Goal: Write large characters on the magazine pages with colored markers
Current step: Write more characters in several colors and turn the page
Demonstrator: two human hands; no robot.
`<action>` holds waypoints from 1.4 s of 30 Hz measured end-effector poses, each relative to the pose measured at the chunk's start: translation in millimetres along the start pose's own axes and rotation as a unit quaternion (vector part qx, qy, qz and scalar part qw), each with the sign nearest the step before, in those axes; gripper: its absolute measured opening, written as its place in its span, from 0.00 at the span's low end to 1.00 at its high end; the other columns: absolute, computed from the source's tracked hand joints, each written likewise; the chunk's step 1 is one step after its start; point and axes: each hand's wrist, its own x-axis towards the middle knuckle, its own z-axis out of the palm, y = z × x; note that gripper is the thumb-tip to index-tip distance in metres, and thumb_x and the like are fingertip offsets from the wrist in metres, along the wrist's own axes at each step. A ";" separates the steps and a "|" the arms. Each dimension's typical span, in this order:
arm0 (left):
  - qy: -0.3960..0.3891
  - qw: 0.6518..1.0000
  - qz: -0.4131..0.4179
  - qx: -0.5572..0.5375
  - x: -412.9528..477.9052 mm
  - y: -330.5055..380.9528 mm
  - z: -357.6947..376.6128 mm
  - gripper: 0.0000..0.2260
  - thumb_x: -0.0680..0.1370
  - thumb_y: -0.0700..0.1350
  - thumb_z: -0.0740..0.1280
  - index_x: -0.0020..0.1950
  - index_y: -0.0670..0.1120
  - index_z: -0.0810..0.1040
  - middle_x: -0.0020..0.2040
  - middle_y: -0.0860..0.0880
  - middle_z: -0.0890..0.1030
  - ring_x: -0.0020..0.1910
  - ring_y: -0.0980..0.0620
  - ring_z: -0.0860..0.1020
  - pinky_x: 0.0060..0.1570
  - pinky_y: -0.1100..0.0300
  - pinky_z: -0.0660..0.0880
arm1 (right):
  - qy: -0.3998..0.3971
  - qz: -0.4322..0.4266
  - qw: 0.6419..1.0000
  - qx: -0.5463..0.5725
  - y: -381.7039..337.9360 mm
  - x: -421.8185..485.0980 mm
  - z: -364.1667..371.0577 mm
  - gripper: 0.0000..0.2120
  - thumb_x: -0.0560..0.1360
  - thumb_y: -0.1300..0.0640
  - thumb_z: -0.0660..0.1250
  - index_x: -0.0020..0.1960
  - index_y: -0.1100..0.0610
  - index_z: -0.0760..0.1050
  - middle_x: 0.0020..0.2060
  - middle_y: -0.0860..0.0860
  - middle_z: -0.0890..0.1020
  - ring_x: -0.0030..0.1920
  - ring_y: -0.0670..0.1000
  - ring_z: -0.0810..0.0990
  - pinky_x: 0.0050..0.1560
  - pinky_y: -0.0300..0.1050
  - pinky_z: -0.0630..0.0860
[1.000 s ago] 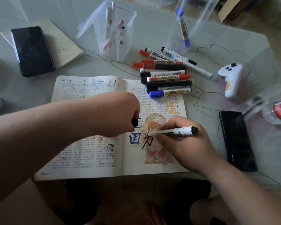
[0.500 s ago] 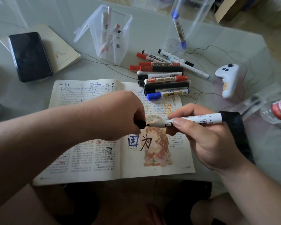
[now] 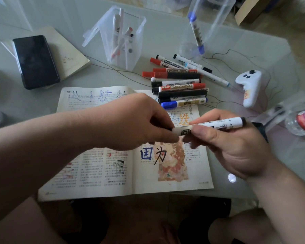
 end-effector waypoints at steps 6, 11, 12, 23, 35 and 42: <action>0.060 0.983 0.025 -0.172 1.3 -0.2 -4.5 0.14 0.70 0.62 0.69 0.44 0.54 0.86 0.29 0.51 0.73 0.30 0.51 0.71 0.34 0.57 0.69 | 0.012 -0.016 0.996 0.084 -15.9 6.8 -22.8 0.19 0.62 0.48 0.82 0.48 0.57 0.84 0.29 0.56 0.72 0.28 0.54 0.58 0.27 0.39 0.56; 0.097 0.917 -0.015 -0.385 10.1 -8.3 2.1 0.23 0.82 0.57 0.64 0.38 0.39 0.82 0.27 0.48 0.63 0.25 0.50 0.59 0.27 0.59 0.59 | -0.015 -0.139 0.962 -0.233 -14.5 -9.4 -4.7 0.07 0.74 0.55 0.75 0.50 0.54 0.81 0.38 0.48 0.84 0.37 0.48 0.82 0.37 0.40 0.78; 0.091 0.910 -0.026 -0.403 10.2 -6.2 4.9 0.24 0.82 0.57 0.63 0.37 0.40 0.81 0.27 0.47 0.62 0.24 0.51 0.58 0.26 0.61 0.58 | -0.022 -0.170 0.943 -0.285 -12.2 -11.7 0.0 0.06 0.76 0.55 0.74 0.52 0.53 0.81 0.39 0.49 0.84 0.38 0.48 0.83 0.38 0.43 0.79; 0.138 0.913 0.059 -0.378 11.7 0.7 15.5 0.17 0.79 0.57 0.60 0.39 0.48 0.79 0.30 0.41 0.63 0.25 0.48 0.59 0.28 0.59 0.60 | -0.029 0.015 0.999 -0.008 -19.5 -12.1 23.3 0.04 0.73 0.56 0.73 0.40 0.52 0.80 0.24 0.47 0.71 0.23 0.46 0.65 0.23 0.38 0.62; 0.190 0.981 0.027 -0.012 18.4 -5.0 2.1 0.12 0.78 0.60 0.64 0.41 0.54 0.77 0.40 0.56 0.79 0.35 0.58 0.75 0.36 0.65 0.71 | 0.108 0.095 0.981 0.132 -10.5 6.4 10.6 0.01 0.69 0.61 0.71 0.39 0.57 0.80 0.30 0.57 0.74 0.27 0.49 0.67 0.24 0.40 0.64; 0.300 0.946 0.107 -0.052 19.2 5.8 -5.4 0.08 0.81 0.51 0.66 0.42 0.53 0.76 0.37 0.56 0.78 0.37 0.57 0.75 0.36 0.65 0.71 | 0.128 -0.029 0.980 -0.152 -44.0 0.9 23.6 0.05 0.70 0.51 0.73 0.45 0.44 0.84 0.27 0.53 0.79 0.29 0.53 0.71 0.32 0.47 0.67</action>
